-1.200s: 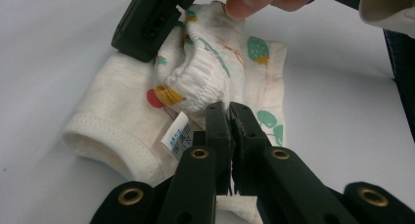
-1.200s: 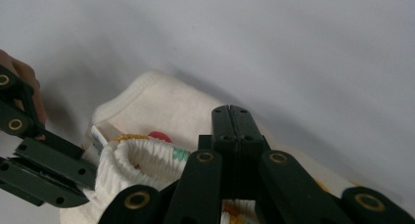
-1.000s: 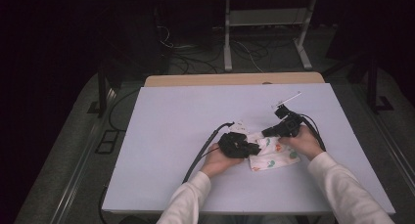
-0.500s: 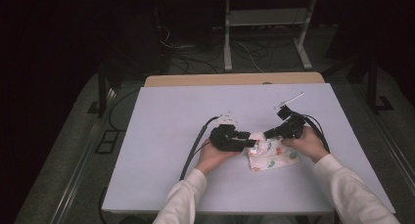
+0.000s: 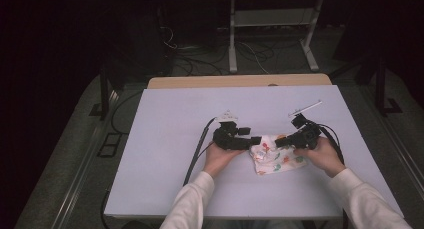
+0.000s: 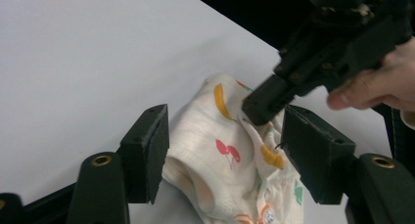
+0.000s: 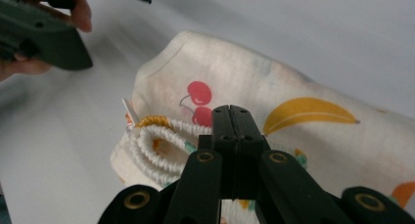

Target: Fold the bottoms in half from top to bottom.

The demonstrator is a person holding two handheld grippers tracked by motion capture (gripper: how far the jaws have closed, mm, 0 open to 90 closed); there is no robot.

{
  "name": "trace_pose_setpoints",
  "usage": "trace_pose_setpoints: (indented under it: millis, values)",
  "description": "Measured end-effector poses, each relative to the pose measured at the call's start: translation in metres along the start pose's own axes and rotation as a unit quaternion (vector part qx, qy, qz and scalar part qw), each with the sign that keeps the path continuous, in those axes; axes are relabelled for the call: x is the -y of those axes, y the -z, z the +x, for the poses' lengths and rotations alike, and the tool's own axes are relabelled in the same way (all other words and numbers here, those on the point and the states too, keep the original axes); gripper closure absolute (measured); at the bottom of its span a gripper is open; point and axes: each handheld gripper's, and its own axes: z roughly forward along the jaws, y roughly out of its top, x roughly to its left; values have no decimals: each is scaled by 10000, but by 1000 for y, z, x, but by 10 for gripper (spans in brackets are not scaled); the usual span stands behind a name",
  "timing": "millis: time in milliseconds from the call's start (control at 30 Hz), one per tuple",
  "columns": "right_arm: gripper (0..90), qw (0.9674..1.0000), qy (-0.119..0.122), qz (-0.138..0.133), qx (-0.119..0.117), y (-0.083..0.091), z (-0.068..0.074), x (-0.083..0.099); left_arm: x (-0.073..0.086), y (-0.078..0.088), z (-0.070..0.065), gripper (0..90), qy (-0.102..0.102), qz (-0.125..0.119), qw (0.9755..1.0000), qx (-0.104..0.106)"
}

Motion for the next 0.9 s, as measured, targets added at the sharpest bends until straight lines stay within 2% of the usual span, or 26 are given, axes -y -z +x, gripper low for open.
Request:
trace_pose_setpoints:
  millis: [367, 533, 733, 900]
  values:
    - [886, 9997, -38, -256, -42, 15, 12, 24, -1, 1, -1, 341, 5, -10, 10000, -57]
    - [886, 9998, -49, -211, -31, 17, 18, 38, 0, -1, -2, 339, 34, -12, 10000, -28]
    - [886, 9999, -111, 5, -81, 11, 23, 54, 1, -4, -3, 332, 21, 15, 10000, 15]
    - [886, 9998, -159, 11, -99, 8, 24, 61, 2, -6, -4, 317, 17, 40, 10000, 12]
